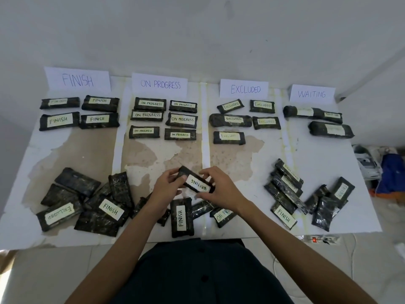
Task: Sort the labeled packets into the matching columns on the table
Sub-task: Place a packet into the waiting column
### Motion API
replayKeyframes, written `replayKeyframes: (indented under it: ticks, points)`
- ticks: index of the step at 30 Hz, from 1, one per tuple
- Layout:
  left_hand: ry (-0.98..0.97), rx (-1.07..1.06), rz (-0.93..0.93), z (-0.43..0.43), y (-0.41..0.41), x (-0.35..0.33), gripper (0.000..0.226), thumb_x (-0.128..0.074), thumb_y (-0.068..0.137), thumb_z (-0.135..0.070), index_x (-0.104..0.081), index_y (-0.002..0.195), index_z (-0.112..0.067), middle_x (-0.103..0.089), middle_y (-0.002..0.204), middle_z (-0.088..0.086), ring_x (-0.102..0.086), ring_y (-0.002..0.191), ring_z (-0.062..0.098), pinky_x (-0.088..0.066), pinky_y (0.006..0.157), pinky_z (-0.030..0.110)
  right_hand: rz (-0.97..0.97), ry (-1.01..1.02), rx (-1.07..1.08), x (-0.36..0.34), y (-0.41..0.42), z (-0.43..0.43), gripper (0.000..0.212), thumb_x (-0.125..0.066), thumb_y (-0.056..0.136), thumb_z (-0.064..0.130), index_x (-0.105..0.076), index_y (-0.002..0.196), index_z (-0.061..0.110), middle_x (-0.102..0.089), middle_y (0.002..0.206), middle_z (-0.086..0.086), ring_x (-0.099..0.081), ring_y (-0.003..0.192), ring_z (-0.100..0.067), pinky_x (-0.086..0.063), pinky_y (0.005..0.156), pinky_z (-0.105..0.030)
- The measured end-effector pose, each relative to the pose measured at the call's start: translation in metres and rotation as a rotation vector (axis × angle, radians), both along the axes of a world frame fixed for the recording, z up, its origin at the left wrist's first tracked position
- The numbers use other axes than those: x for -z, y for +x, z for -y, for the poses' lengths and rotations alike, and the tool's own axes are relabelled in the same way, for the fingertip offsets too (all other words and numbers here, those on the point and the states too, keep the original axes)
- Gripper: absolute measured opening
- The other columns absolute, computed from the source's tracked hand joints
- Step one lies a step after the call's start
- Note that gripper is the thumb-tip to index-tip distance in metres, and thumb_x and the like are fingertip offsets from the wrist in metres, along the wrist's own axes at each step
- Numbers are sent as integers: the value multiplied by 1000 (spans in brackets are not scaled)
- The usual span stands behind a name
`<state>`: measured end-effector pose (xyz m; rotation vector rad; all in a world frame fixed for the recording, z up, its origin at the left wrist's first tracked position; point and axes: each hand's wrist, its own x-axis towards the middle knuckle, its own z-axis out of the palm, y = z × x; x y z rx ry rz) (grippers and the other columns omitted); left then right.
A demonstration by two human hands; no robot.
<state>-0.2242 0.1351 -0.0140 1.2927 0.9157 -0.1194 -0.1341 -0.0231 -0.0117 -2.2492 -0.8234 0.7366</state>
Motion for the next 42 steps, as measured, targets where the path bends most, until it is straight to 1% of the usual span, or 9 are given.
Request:
replayKeyframes:
  ticks: [3,8,12,15,18,23,30,35,42]
  points:
    - [43,76,6,1,9,-4,24,-57,91,-19,-58,115,-15,-65,110,4,-61,95,15,-45,66,24,-390,32,143,-4,-1,-7,42,-73,81,30,-57,120,26,-61,102,-2,-63,76,-12,-55,71,-27]
    - [191,203,45,1,25,-11,22,-59,89,-21,-60,111,-17,-64,104,1,-61,95,16,-44,68,21,-531,74,311,-3,4,-14,24,-71,83,23,-60,104,26,-65,97,-9,-66,90,-20,-59,76,-37]
    - [462,459,37,5,24,-11,59,-66,81,-31,-41,134,-23,-50,114,-3,-53,100,15,-46,77,24,-686,199,595,-9,11,-17,19,-69,84,13,-58,99,10,-66,102,-16,-69,90,-28,-59,75,-40]
    - [691,642,101,15,26,-10,60,-67,76,-40,-42,130,-28,-47,107,-2,-53,96,16,-49,80,31,-782,282,720,-11,17,-17,26,-68,86,9,-55,106,0,-68,103,-20,-70,88,-31,-59,75,-42]
    - [859,696,131,22,35,-5,58,-66,78,-37,-45,128,-19,-47,106,4,-52,93,21,-50,76,34,-808,309,735,-12,22,-15,32,-68,85,10,-54,111,-2,-68,103,-21,-71,85,-30,-59,74,-40]
    - [911,711,126,34,59,-7,62,-66,80,-17,-39,136,-11,-44,116,8,-48,104,24,-51,82,38,-677,252,698,-19,40,2,33,-71,84,27,-56,109,14,-67,99,-6,-69,85,-18,-57,82,-35]
    - [968,791,195,64,118,-13,58,-67,77,-16,-47,132,-17,-51,118,4,-51,105,23,-48,82,34,-324,101,637,-26,86,79,46,-68,83,44,-48,119,23,-56,107,5,-60,93,-13,-47,70,-23]
    - [1055,903,190,102,173,-14,59,-65,80,-20,-45,135,-15,-52,127,7,-50,112,26,-46,86,37,-165,-30,657,-13,121,152,37,-68,83,27,-54,116,17,-58,109,0,-60,95,-20,-49,78,-30]
    - [1095,1016,177,169,255,2,55,-62,84,-23,-43,135,-13,-49,127,8,-46,112,28,-46,88,40,-75,-209,577,15,164,229,30,-65,83,19,-58,112,11,-57,112,-7,-57,100,-23,-42,79,-26]
